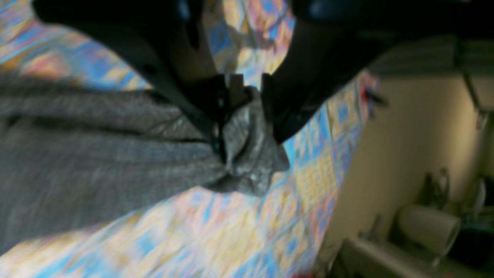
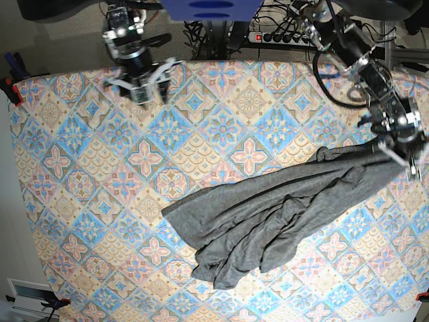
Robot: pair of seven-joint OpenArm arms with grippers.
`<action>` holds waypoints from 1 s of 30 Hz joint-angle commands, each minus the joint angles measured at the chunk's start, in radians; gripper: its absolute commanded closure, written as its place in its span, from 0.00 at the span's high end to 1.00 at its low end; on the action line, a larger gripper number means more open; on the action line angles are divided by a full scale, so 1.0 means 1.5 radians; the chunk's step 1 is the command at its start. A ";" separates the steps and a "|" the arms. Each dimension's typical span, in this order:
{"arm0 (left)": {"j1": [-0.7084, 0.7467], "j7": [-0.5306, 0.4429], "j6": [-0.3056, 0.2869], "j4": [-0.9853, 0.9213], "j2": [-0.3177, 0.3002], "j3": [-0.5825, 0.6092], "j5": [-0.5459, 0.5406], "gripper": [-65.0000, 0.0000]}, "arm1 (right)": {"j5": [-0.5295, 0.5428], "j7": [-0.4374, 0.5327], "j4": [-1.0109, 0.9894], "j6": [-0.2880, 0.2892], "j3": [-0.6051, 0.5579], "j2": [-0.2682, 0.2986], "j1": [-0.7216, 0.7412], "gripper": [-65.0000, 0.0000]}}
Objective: Layout the t-shirt on the table in an organized manner, then fold the t-shirt properly
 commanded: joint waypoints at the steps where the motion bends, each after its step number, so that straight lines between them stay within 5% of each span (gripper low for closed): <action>1: 0.006 -0.034 0.005 -0.004 -0.008 -0.020 -0.002 0.05 | 0.003 0.016 0.012 -0.003 -0.017 0.003 0.000 0.41; 13: 0.105 -0.166 0.004 -0.129 -0.049 -0.146 -0.003 0.05 | 0.003 0.012 0.012 -0.003 -0.051 0.003 0.030 0.41; 22: 0.109 -0.169 0.004 -0.183 -0.067 -0.146 -0.003 0.05 | 0.004 -0.146 0.012 -0.005 -0.213 0.002 0.233 0.41; 30: 0.109 -0.169 0.004 -0.183 -0.059 -0.145 -0.002 0.05 | 0.004 -0.227 -0.022 -0.005 -0.267 0.000 0.398 0.41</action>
